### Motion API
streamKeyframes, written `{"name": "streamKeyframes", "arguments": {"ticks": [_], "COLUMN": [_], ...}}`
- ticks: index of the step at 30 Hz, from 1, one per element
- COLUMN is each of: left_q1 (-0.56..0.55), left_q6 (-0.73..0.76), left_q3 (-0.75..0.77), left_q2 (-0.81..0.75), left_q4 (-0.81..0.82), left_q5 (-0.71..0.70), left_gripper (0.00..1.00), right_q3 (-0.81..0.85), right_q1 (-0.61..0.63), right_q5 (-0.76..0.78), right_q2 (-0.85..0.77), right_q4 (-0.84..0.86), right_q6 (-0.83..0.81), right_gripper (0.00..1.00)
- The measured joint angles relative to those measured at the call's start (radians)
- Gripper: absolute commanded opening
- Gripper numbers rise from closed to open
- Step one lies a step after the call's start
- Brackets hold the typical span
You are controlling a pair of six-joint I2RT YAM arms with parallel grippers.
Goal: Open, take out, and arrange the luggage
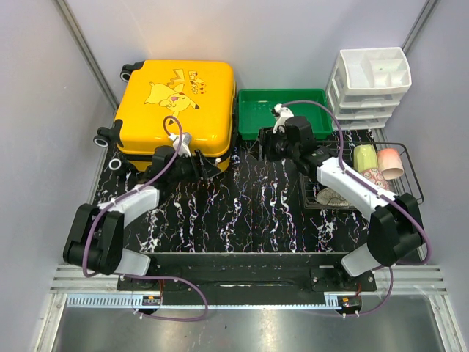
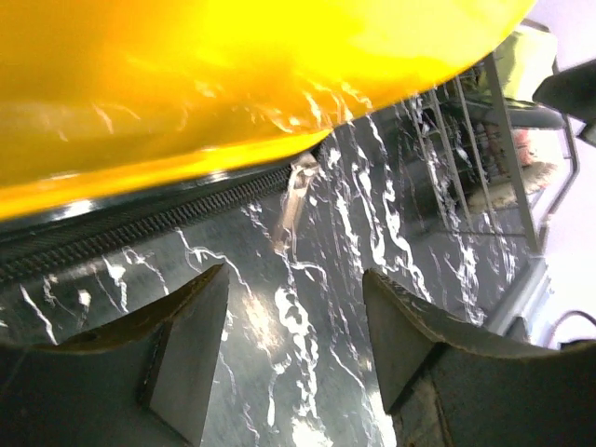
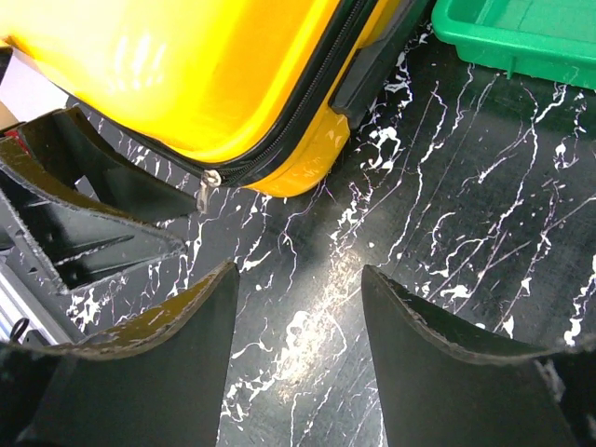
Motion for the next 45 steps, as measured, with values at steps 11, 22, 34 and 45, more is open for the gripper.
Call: {"name": "streamKeyframes", "arguments": {"ticks": [11,22,34,45], "left_q1": [-0.023,-0.063,-0.062,-0.061], "left_q6": [-0.010,-0.018,0.034,0.293], "left_q3": [0.003,0.047,0.061,0.084], "left_q2": [0.089,0.130,0.041,-0.117], "left_q4": [0.162,0.164,-0.024,-0.320], "left_q5": [-0.073,-0.140,-0.214,-0.519], "left_gripper": [0.50,0.13,0.00,0.00], "right_q3": [-0.043,-0.047,-0.046,-0.046], "right_q1": [-0.037,-0.055,-0.058,-0.058], "right_q5": [-0.006,-0.008,-0.008,-0.006], "right_q2": [0.000,0.000,0.000,0.000], "right_q4": [-0.009,-0.014,-0.014,-0.014], "right_q6": [0.001,0.001,0.000,-0.031], "right_gripper": [0.64,0.64,0.63,0.63]}}
